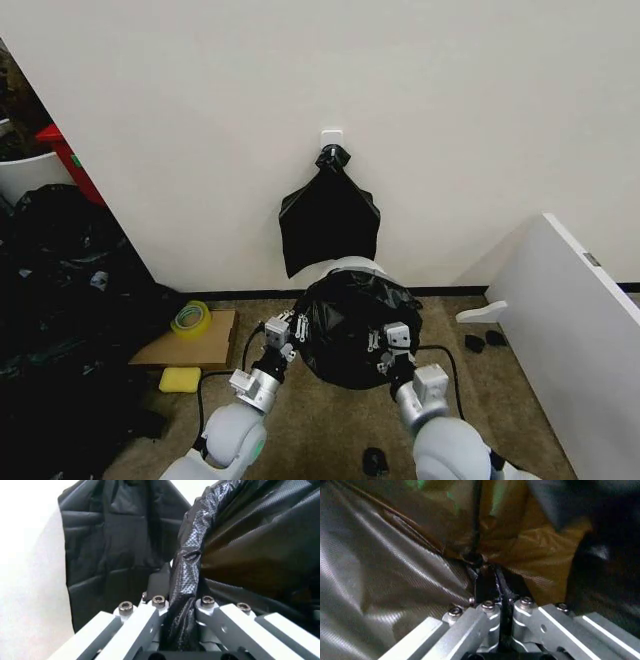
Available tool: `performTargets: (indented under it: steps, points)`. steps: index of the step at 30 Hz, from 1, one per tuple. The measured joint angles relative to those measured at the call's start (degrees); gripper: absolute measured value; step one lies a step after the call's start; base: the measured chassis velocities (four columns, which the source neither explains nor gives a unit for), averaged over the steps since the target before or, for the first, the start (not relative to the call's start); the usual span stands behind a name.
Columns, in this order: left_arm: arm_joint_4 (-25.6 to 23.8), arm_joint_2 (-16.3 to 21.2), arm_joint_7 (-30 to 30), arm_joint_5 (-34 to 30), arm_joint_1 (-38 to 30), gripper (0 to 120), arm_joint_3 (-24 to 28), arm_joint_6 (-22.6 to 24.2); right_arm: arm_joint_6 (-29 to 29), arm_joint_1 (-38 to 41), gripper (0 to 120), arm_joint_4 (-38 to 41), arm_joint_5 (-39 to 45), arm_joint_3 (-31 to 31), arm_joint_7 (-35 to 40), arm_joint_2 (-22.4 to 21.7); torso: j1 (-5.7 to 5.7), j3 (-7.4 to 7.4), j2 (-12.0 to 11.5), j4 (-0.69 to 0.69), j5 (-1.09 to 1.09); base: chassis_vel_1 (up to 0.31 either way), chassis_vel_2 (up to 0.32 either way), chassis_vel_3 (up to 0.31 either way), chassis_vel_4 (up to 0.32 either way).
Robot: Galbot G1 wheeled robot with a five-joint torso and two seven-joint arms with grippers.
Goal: Place the garbage bag over the trash bin.
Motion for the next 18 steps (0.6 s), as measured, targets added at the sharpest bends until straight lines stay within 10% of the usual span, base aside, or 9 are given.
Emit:
performTargets:
  steps: [18]
  points:
    - [1.64, 0.46, 2.47, 3.77, 1.41, 1, -1.4, -2.43, 10.72, 8.92, 0, -12.14, -6.94, -0.01, -8.0, 3.52, 0.0, 0.0, 0.0, 0.0, 0.0, 0.0, 0.0, 0.0, 0.0]
